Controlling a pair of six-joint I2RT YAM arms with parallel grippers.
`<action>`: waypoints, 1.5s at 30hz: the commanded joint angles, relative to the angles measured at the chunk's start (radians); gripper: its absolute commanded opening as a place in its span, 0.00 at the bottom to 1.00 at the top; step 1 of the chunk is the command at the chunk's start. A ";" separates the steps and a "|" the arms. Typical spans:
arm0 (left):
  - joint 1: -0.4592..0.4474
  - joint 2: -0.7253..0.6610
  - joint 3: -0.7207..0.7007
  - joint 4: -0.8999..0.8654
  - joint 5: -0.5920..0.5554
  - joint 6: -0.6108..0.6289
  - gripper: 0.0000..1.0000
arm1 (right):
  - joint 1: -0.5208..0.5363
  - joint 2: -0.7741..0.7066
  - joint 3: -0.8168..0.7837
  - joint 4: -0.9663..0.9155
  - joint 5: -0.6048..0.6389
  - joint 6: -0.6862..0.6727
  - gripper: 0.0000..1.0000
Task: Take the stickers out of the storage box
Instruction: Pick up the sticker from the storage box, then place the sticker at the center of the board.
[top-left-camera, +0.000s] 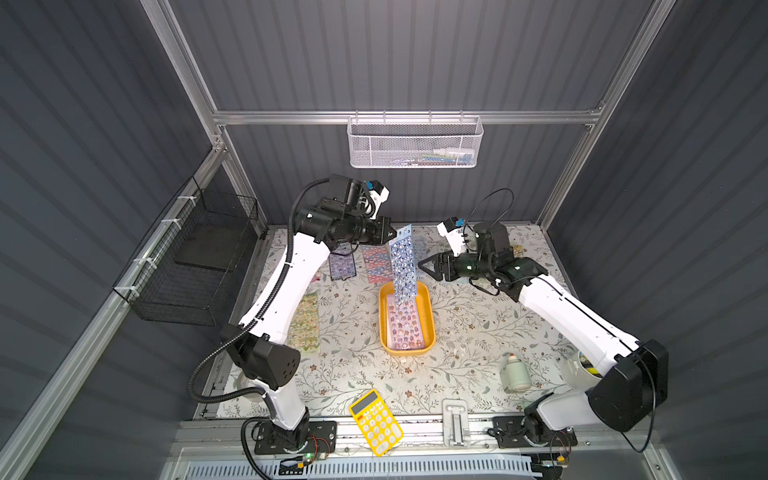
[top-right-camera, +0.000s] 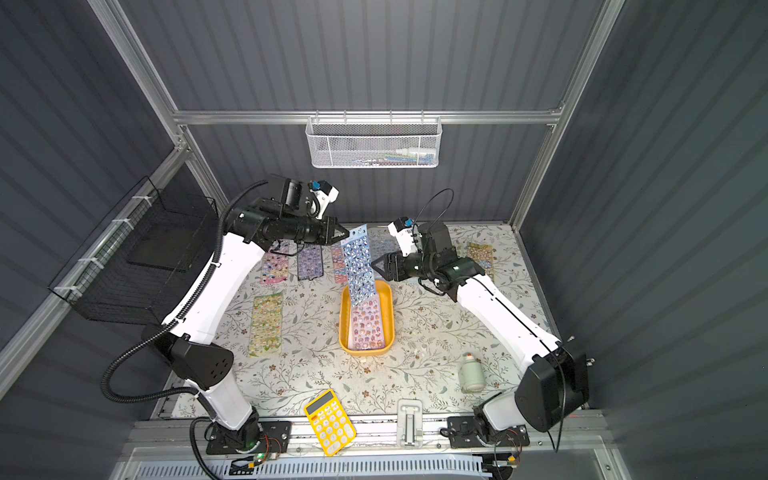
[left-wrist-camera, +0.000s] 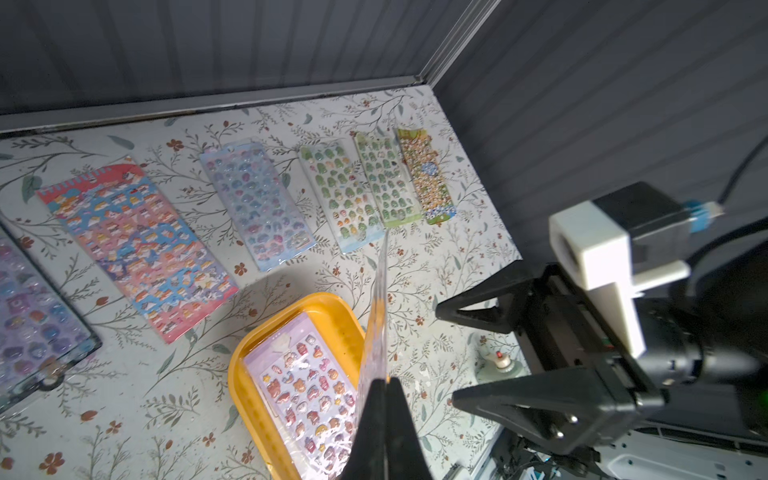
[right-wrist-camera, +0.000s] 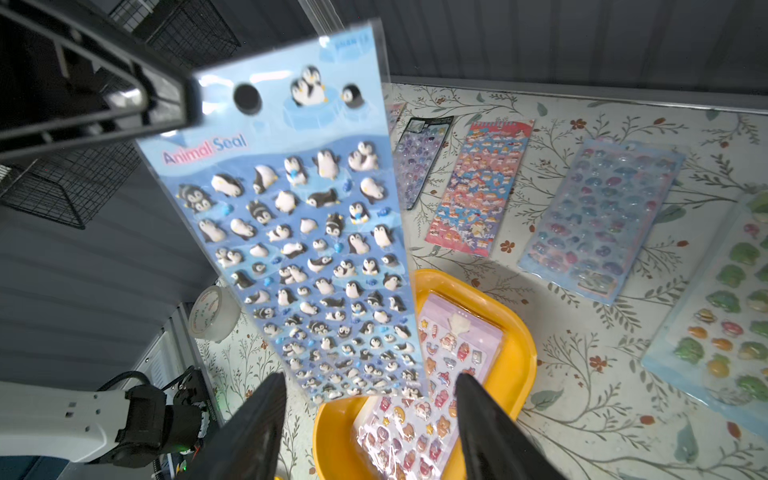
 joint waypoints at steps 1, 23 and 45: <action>0.039 -0.055 0.014 0.055 0.159 -0.003 0.00 | -0.007 -0.022 0.025 -0.003 -0.059 -0.011 0.67; 0.059 -0.134 0.020 0.126 0.344 -0.023 0.00 | -0.035 0.028 0.059 0.282 -0.393 0.168 0.65; 0.081 -0.169 -0.079 0.171 0.253 -0.048 0.94 | -0.053 0.063 0.010 0.478 -0.509 0.346 0.00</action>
